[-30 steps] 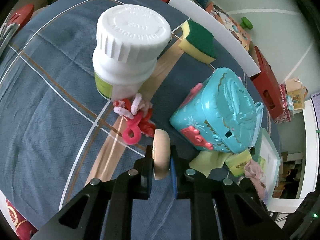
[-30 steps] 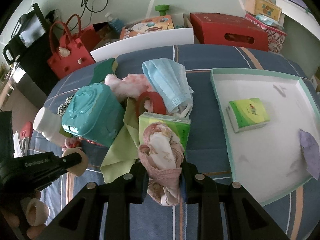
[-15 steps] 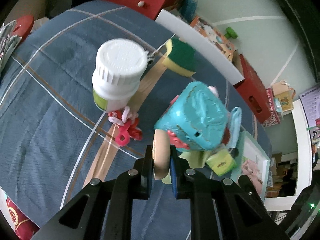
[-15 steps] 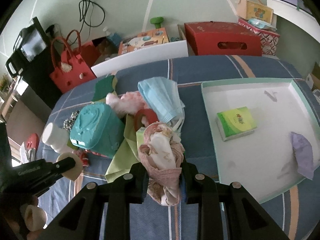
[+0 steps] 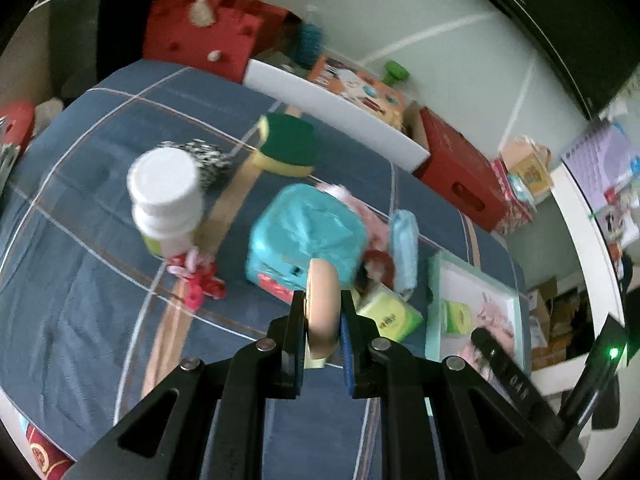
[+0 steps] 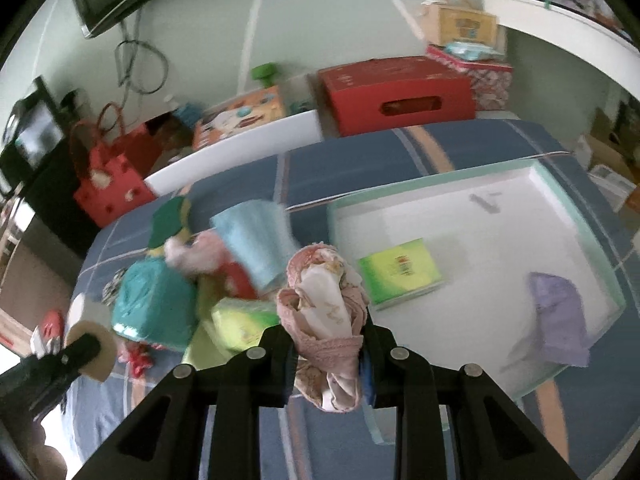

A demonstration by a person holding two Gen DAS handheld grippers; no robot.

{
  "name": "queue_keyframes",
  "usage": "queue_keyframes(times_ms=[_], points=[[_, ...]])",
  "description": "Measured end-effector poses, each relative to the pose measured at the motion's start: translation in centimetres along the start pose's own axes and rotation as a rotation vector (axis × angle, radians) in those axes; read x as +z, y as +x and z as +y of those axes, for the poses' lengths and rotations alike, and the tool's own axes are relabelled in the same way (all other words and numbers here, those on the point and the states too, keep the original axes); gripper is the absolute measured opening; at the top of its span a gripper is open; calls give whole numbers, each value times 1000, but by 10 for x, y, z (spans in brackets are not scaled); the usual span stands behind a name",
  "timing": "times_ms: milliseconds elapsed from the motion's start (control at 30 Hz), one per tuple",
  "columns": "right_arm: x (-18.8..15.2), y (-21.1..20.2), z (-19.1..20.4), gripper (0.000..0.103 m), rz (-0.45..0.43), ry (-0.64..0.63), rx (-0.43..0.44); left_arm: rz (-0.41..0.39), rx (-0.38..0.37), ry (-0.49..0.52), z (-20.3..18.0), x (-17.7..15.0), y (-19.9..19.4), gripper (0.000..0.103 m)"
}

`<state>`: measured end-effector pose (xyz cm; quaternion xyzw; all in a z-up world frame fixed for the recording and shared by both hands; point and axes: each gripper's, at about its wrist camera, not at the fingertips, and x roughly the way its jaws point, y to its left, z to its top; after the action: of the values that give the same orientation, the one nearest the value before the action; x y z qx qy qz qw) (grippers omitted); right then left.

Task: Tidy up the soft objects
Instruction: 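Carry the cloth and sponge puff to the white tray and release them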

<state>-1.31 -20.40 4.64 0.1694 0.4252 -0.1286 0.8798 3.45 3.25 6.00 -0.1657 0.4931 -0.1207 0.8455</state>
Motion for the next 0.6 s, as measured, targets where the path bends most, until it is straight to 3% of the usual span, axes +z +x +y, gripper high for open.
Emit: queue_keyframes(times_ms=[600], points=[[34,17,-119,27,-18,242,-189,164,-84,298,-140,-6,72,15]])
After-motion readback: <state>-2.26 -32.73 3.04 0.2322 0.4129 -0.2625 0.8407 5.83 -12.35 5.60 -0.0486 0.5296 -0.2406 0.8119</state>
